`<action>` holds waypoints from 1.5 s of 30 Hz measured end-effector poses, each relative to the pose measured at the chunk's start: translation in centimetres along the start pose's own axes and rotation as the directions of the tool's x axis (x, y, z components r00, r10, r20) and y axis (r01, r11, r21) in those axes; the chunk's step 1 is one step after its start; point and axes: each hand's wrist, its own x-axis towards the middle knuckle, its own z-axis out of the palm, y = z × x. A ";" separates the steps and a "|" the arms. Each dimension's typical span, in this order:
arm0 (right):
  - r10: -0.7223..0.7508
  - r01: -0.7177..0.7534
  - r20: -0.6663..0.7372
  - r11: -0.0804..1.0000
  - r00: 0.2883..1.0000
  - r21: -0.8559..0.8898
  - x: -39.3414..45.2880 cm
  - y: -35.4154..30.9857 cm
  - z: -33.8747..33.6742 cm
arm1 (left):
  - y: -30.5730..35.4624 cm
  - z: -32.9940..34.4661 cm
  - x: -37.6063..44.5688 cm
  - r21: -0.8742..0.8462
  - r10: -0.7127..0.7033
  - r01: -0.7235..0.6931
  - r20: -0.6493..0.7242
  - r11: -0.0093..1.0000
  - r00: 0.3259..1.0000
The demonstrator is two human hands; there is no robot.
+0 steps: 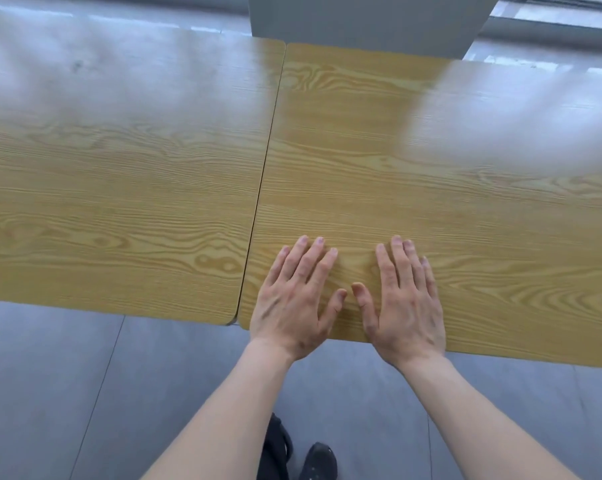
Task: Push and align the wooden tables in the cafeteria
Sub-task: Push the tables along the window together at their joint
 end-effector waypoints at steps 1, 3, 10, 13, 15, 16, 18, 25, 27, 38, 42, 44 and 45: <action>0.005 -0.005 -0.008 1.000 1.000 -0.008 -0.1 -0.1 0.1 | -0.1 0.0 0.0 -0.006 0.000 0.000 -0.011 1.000 1.000; 0.010 -0.010 -0.011 1.000 1.000 -0.025 0.0 -0.2 0.1 | -0.2 0.0 0.1 -0.024 0.001 -0.002 -0.026 1.000 1.000; 0.004 -0.005 -0.008 0.999 1.000 -0.032 -0.1 -0.4 0.3 | -0.5 -0.2 0.0 -0.031 0.010 -0.011 -0.030 0.999 0.999; 0.006 -0.006 0.007 1.000 1.000 -0.028 -0.1 -0.3 0.3 | -0.5 -0.2 0.1 -0.022 0.003 -0.004 -0.013 1.000 1.000; 0.007 -0.006 0.032 1.000 0.999 -0.024 -0.1 -0.3 0.2 | -0.4 -0.1 0.0 -0.018 -0.008 0.008 -0.005 1.000 1.000; 0.008 -0.007 0.046 1.000 0.999 -0.020 -0.1 -0.3 0.0 | -0.4 -0.2 0.0 -0.017 -0.009 0.009 0.003 1.000 1.000; 0.010 -0.009 0.089 1.000 0.996 -0.013 0.0 -0.4 -0.6 | -0.2 -0.6 -0.1 -0.010 -0.008 0.008 0.034 1.000 0.999; 0.028 -0.041 0.220 0.998 0.975 0.054 -0.8 -1.6 -5.3 | 0.3 -5.5 -0.6 0.076 -0.082 0.073 0.121 0.994 0.989; 0.024 -0.041 0.258 0.997 0.966 0.061 -0.9 -2.1 -7.0 | 0.3 -7.8 -1.1 0.081 -0.092 0.083 0.123 0.993 0.988; -0.105 0.089 0.479 0.994 0.871 0.055 -1.7 -11.0 -14.5 | -5.1 -20.2 -8.4 0.080 -0.280 0.271 0.135 0.959 0.951; -0.185 0.183 0.525 0.982 0.831 0.055 -1.6 -18.6 -15.4 | -10.4 -24.5 -12.3 0.065 -0.355 0.349 0.117 0.935 0.928; -0.223 0.238 0.534 0.970 0.815 0.042 -1.1 -23.5 -15.8 | -14.1 -27.0 -14.5 0.046 -0.392 0.389 0.115 0.920 0.913; -0.242 0.264 0.537 0.964 0.808 0.038 -0.9 -26.3 -16.0 | -16.1 -28.2 -15.8 0.036 -0.412 0.410 0.112 0.911 0.904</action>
